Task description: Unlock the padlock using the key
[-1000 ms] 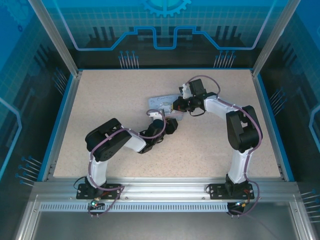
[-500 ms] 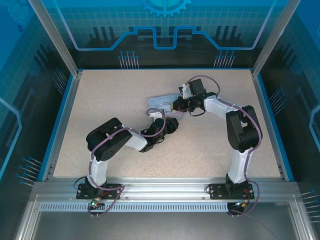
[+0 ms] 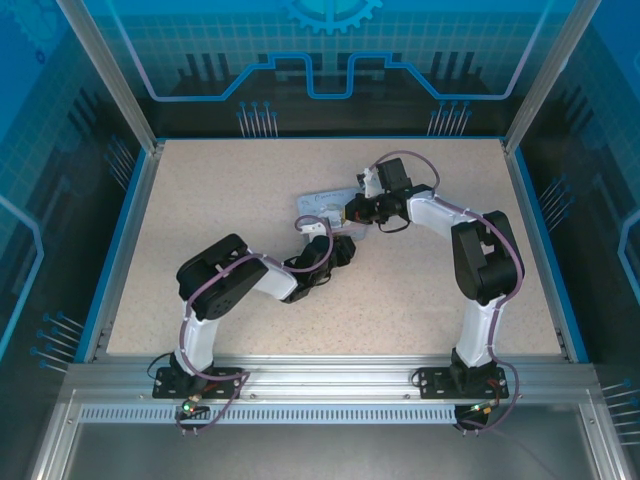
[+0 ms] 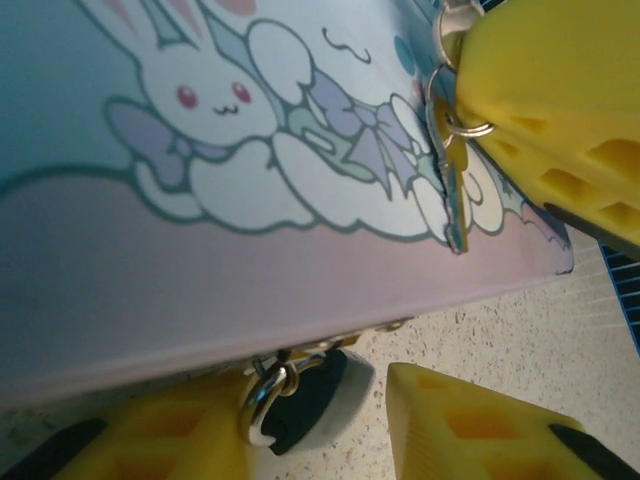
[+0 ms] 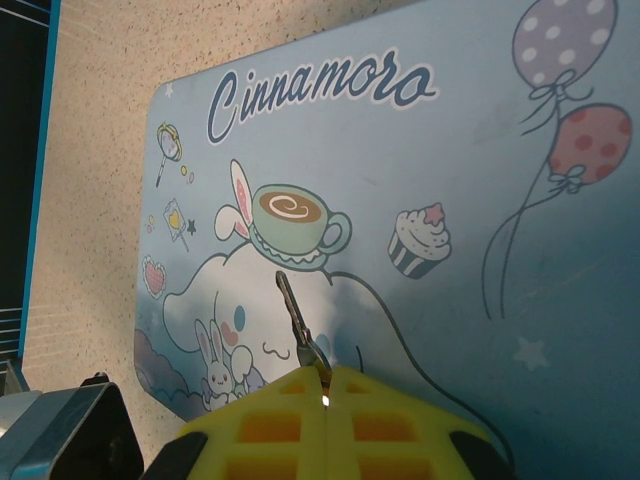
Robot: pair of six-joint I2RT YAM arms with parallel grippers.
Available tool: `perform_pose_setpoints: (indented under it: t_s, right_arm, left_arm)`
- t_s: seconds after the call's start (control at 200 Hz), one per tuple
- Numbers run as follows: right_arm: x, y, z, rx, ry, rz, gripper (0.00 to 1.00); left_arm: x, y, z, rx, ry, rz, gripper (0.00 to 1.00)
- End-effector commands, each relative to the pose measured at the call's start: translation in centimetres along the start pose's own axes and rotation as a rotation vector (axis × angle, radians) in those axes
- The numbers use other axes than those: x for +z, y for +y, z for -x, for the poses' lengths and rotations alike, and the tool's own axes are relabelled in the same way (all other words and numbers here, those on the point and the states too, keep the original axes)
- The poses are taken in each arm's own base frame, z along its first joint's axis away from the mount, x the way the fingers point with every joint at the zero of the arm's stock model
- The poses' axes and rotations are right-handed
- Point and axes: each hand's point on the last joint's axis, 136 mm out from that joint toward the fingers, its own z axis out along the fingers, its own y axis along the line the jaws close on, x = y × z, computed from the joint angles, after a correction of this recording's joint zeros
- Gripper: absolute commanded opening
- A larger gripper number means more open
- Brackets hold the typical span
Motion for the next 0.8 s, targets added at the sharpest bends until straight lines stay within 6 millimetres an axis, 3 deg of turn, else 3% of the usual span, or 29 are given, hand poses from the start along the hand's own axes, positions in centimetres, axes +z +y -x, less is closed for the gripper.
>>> perform_pose_setpoints:
  t_s: [0.0,0.145,0.31,0.415,0.525,0.64,0.795]
  right_arm:
    - [1.4,-1.2,-1.9,0.034,0.069,-0.035,0.0]
    - [1.3,-1.1,-1.8,0.031,0.064,-0.035,0.0]
    - [0.3,-0.2,-1.0,-0.005,0.014,-0.002,0.0]
    - [-1.7,0.9,0.1,-0.056,-0.059,0.023,0.0]
    - [-5.4,1.9,0.8,-0.118,-0.14,0.048,0.0]
    - [-9.4,2.5,-0.7,-0.166,-0.177,0.098,0.0]
    - [-13.0,3.9,-5.7,-0.239,-0.12,0.22,0.0]
  left_arm:
    - [0.4,-0.5,0.4,0.003,-0.016,-0.011,0.29]
    - [0.0,-0.6,0.6,0.012,-0.019,-0.011,0.14]
    - [-0.7,-1.1,1.0,0.012,-0.019,-0.028,0.05]
    - [-1.1,-2.0,1.4,0.022,-0.002,-0.062,0.01]
    - [-1.7,-2.9,2.0,0.018,0.041,-0.107,0.0]
    - [-2.4,-3.7,3.0,0.002,0.098,-0.163,0.0]
    - [-3.3,-4.5,4.1,-0.083,0.195,-0.234,0.0]
